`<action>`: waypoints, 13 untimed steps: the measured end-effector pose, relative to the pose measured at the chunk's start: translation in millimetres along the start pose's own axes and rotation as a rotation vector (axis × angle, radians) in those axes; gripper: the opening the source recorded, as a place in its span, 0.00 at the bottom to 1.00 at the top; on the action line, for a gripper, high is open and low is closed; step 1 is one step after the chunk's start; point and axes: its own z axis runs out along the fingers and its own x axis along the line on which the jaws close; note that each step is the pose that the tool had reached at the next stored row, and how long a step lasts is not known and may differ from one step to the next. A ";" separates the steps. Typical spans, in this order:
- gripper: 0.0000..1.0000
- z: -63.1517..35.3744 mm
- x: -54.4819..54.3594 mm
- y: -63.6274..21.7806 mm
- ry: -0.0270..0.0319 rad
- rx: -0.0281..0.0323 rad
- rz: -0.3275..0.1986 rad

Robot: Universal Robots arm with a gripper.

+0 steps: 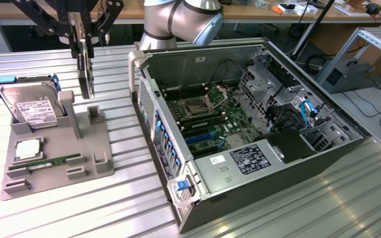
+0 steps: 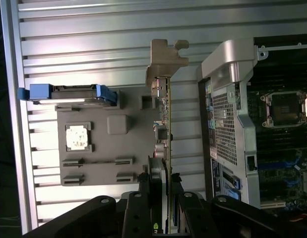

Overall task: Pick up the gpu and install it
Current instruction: 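Pick up the gpu and move the gpu toward the slot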

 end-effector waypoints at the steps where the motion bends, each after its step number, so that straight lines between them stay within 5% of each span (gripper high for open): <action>1: 0.27 0.1 -1.9 0.2 0.0000 0.0000 0.000; 13: 0.27 0.4 -13.5 1.0 0.0000 0.0000 0.000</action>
